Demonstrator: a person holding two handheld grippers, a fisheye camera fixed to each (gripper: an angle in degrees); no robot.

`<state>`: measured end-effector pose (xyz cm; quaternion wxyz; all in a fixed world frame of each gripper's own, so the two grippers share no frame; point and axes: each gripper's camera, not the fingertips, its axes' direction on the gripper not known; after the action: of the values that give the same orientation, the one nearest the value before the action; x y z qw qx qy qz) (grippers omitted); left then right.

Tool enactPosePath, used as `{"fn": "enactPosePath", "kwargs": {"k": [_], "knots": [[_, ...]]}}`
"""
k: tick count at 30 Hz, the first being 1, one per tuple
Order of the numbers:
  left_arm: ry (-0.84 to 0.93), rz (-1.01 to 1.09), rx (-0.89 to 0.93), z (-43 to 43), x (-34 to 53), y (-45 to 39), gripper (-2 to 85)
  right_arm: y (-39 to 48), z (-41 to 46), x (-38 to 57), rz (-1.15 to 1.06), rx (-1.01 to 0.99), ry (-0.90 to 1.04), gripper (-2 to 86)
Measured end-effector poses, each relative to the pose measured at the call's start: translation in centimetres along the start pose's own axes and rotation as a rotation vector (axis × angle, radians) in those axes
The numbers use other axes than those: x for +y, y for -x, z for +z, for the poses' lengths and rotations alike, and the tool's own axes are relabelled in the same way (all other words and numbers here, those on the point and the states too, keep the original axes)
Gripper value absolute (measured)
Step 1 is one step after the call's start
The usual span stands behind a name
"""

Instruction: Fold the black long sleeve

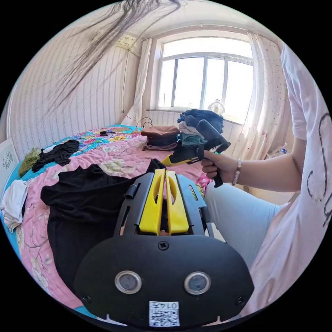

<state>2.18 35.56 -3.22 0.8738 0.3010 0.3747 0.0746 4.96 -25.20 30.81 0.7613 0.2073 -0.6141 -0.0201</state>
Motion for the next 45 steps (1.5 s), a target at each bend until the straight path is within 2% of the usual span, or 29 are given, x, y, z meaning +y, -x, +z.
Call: {"fn": "enactPosePath", "kwargs": {"k": [6, 8, 10, 12, 15, 16, 18, 20, 22, 25, 27, 28, 29, 30, 34, 38, 41, 42, 45], "knots": [[0.108, -0.091, 0.081, 4.5, 1.0, 2.9, -0.9, -3.0, 0.1, 0.0, 0.166, 0.132, 0.157, 0.1], [0.111, -0.103, 0.019, 4.2, 1.2, 4.9, -0.9, -4.1, 0.2, -0.5, 0.246, 0.198, 0.248, 0.4], [0.128, -0.122, -0.110, 3.4, 1.4, 8.0, -0.7, -3.8, 0.2, -1.9, 0.235, 0.287, 0.292, 0.9], [0.137, -0.209, -0.313, 1.6, 2.0, 14.0, -0.2, -1.9, 1.8, -6.2, 0.094, 0.377, 0.330, 1.7], [0.220, -0.300, -0.474, 1.3, 2.8, 21.6, 2.5, 2.1, 7.3, -14.0, -0.155, 0.304, 0.356, 3.6], [0.237, -0.312, -0.495, 1.5, 2.8, 22.9, 3.3, 3.1, 8.6, -15.6, -0.205, 0.271, 0.355, 4.3], [0.295, -0.337, -0.524, 3.2, 2.9, 27.1, 5.2, 8.0, 14.3, -21.0, -0.446, 0.148, 0.352, 7.6], [0.337, -0.355, -0.522, 4.7, 2.7, 29.6, 6.0, 11.0, 19.0, -24.3, -0.566, 0.117, 0.394, 10.1], [0.378, -0.357, -0.519, 6.3, 2.5, 31.5, 6.0, 12.8, 23.6, -26.9, -0.610, 0.157, 0.455, 12.4], [0.425, -0.368, -0.485, 8.1, 2.7, 34.1, 5.1, 12.9, 29.2, -30.1, -0.587, 0.337, 0.479, 11.8], [0.405, -0.383, -0.431, 7.9, 2.8, 35.7, 2.1, 10.4, 31.5, -32.2, -0.451, 0.534, 0.492, 7.7], [0.397, -0.389, -0.424, 7.8, 2.8, 36.1, 1.2, 9.6, 31.9, -32.7, -0.398, 0.553, 0.519, 6.2], [0.382, -0.397, -0.413, 7.3, 2.7, 36.7, 0.0, 8.6, 31.8, -33.6, -0.332, 0.509, 0.541, 3.1], [0.362, -0.398, -0.415, 6.7, 2.5, 37.2, -0.5, 8.4, 30.6, -34.4, -0.318, 0.387, 0.490, 2.4], [0.289, -0.410, -0.412, 3.8, 1.9, 38.5, -0.9, 8.0, 27.9, -36.7, -0.277, 0.183, 0.363, 1.5], [0.311, -0.495, -0.410, 2.0, 2.6, 42.2, -0.9, 8.6, 29.5, -38.3, -0.320, 0.120, 0.417, 2.0], [0.409, -0.560, -0.377, 3.2, 3.8, 45.0, -0.6, 8.1, 32.6, -37.8, -0.345, 0.228, 0.576, 4.1], [0.393, -0.573, -0.374, 2.8, 3.8, 45.6, -0.3, 7.8, 32.8, -37.8, -0.344, 0.247, 0.601, 5.3], [0.352, -0.598, -0.384, 0.5, 3.0, 47.0, 0.1, 7.7, 29.3, -38.8, -0.363, 0.192, 0.491, 7.3]]}}
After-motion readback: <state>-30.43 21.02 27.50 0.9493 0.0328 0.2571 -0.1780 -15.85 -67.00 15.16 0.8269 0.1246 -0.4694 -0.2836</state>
